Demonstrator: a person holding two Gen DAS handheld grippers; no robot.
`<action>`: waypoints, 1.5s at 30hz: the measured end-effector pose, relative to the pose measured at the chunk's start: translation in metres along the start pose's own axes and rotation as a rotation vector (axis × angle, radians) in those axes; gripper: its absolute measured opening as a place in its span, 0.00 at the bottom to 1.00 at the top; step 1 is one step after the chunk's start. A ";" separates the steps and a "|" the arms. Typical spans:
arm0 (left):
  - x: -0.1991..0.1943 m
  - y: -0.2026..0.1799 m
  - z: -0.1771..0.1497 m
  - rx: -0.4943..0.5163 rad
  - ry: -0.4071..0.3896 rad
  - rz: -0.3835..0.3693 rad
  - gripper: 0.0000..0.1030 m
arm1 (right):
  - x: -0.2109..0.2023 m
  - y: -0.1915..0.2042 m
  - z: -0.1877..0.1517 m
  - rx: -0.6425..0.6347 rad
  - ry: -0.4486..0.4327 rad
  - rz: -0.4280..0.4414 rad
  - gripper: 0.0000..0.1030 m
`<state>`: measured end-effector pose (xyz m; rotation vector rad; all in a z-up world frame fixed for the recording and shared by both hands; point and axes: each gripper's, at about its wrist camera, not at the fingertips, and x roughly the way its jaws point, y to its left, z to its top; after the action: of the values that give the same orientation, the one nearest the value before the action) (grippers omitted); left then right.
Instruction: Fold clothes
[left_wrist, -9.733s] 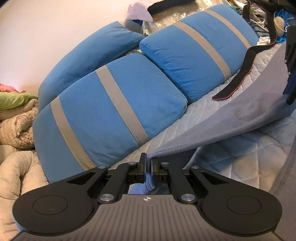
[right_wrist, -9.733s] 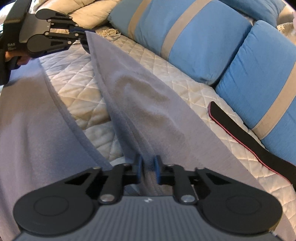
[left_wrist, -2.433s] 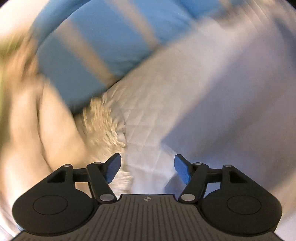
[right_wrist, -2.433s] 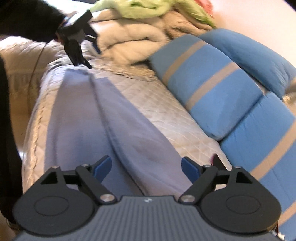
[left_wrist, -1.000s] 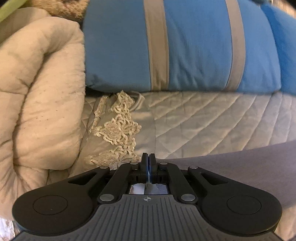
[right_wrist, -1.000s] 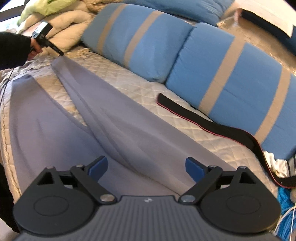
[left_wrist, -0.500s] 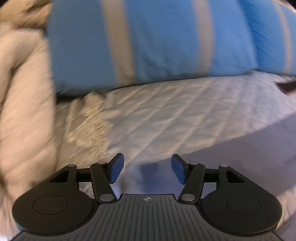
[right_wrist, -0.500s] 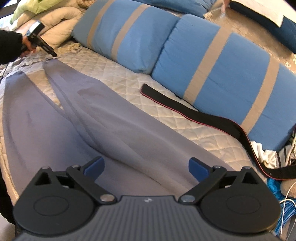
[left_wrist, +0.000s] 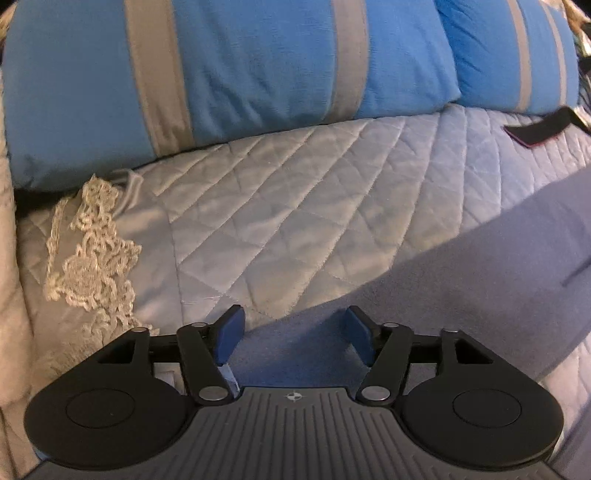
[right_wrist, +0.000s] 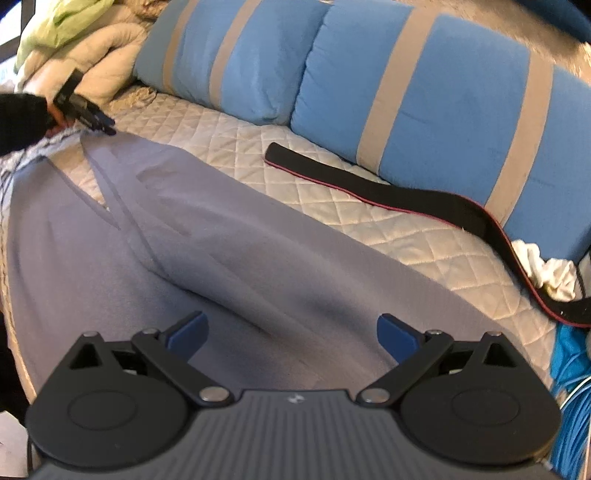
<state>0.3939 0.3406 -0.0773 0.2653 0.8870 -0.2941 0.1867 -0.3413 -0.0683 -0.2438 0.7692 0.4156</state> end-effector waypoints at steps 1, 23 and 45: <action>0.000 0.001 -0.002 -0.011 -0.006 -0.004 0.60 | -0.001 -0.004 -0.001 0.008 -0.002 0.003 0.98; 0.000 -0.015 -0.005 -0.040 -0.012 0.070 0.42 | -0.002 -0.157 -0.023 0.203 -0.012 -0.309 0.97; -0.010 -0.035 -0.007 0.040 -0.094 0.118 0.04 | 0.049 -0.206 -0.028 0.260 0.034 -0.222 0.02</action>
<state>0.3700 0.3118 -0.0774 0.3367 0.7702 -0.2127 0.2927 -0.5218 -0.1102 -0.0914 0.8111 0.0996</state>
